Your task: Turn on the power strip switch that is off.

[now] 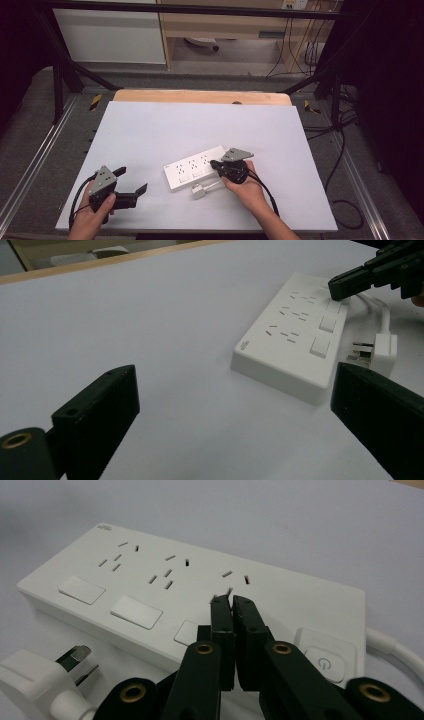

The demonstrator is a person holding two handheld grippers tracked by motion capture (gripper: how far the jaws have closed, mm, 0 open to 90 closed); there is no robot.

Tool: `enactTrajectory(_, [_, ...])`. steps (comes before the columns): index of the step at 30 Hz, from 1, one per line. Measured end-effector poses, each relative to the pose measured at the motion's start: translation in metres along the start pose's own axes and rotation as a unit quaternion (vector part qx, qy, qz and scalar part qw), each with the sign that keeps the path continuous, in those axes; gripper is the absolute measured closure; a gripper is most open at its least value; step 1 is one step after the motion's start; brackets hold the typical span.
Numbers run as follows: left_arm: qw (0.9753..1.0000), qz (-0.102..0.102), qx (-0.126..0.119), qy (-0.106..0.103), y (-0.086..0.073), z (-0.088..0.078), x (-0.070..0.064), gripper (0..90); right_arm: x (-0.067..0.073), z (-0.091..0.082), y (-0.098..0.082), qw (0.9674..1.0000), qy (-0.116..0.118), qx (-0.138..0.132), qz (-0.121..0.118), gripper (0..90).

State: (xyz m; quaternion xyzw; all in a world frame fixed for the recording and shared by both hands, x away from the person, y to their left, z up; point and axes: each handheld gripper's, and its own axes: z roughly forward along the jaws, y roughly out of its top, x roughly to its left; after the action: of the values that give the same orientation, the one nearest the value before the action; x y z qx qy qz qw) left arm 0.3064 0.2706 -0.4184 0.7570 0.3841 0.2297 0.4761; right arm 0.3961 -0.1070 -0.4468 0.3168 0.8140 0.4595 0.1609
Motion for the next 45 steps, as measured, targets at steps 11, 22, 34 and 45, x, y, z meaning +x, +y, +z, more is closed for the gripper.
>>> enactTrajectory(11, [1.0000,-0.001,0.000,0.000,0.0001,0.0000,0.0000,5.4,-0.0003,0.0010,-0.0002,1.0000,0.000,-0.002,0.000,88.6])
enactTrajectory(22, [1.0000,-0.001,0.000,0.001,0.0001,0.0000,-0.0001,5.4,0.0003,0.0010,-0.0012,1.0000,-0.002,-0.005,0.002,88.6])
enactTrajectory(34, [1.0000,-0.001,0.000,0.001,0.0001,0.0000,0.0000,5.4,0.0016,0.0023,-0.0023,0.9999,-0.006,-0.011,0.001,88.6])
enactTrajectory(45, [1.0000,-0.001,0.001,0.000,-0.0001,0.0003,-0.0006,5.4,0.0024,0.0030,-0.0037,0.9999,-0.011,-0.008,-0.006,90.0])
